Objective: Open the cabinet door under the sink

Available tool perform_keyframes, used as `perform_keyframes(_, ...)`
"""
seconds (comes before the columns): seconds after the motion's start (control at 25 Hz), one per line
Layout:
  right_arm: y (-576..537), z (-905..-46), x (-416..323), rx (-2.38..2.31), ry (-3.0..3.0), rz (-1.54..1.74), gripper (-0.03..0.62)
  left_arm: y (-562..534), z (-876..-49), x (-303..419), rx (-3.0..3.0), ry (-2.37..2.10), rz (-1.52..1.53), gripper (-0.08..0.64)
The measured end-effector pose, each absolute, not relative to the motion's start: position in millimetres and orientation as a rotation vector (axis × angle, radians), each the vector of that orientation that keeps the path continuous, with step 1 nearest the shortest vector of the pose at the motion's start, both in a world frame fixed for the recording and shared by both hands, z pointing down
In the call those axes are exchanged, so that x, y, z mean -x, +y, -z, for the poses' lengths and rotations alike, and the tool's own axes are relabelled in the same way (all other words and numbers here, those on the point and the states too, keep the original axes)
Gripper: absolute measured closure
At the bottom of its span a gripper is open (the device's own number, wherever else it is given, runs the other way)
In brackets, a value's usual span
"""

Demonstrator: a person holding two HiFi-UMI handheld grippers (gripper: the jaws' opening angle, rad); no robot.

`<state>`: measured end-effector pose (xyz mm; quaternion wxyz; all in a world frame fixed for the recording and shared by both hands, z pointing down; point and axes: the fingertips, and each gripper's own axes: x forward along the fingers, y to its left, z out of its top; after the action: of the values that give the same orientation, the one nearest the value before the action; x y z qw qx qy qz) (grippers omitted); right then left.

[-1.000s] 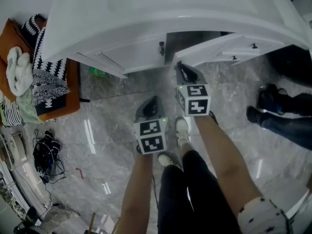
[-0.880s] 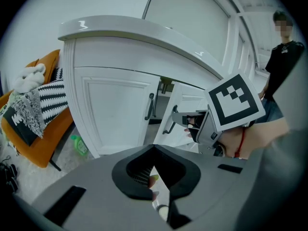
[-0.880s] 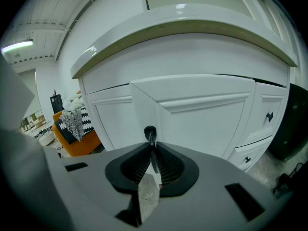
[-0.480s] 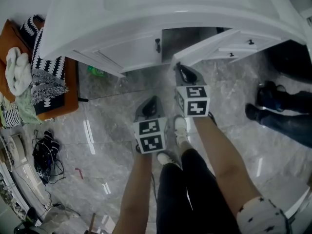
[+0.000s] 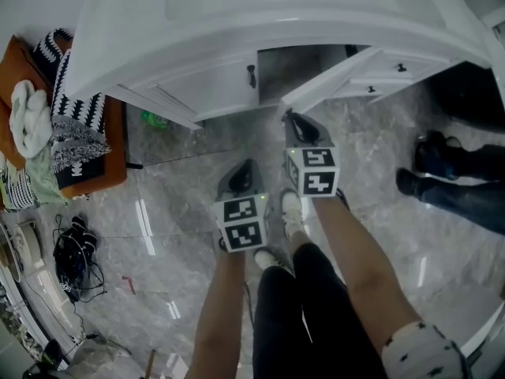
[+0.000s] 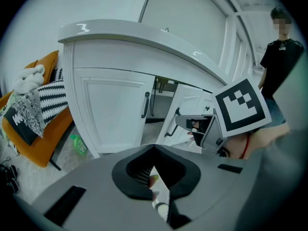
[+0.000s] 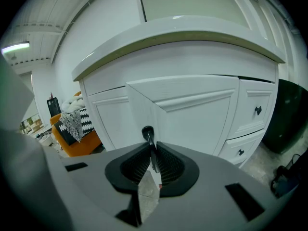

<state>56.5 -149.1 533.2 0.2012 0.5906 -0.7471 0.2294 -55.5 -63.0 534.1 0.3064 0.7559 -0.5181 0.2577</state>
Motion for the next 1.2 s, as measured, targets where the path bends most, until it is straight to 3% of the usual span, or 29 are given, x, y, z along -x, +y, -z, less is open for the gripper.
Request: perform_keyframes(1.2, -106, -535, -88, -1.747, -2.044, -0.655, 0.548, -37, -530, 39, -2.032, -1.346, -0.710, 0.562)
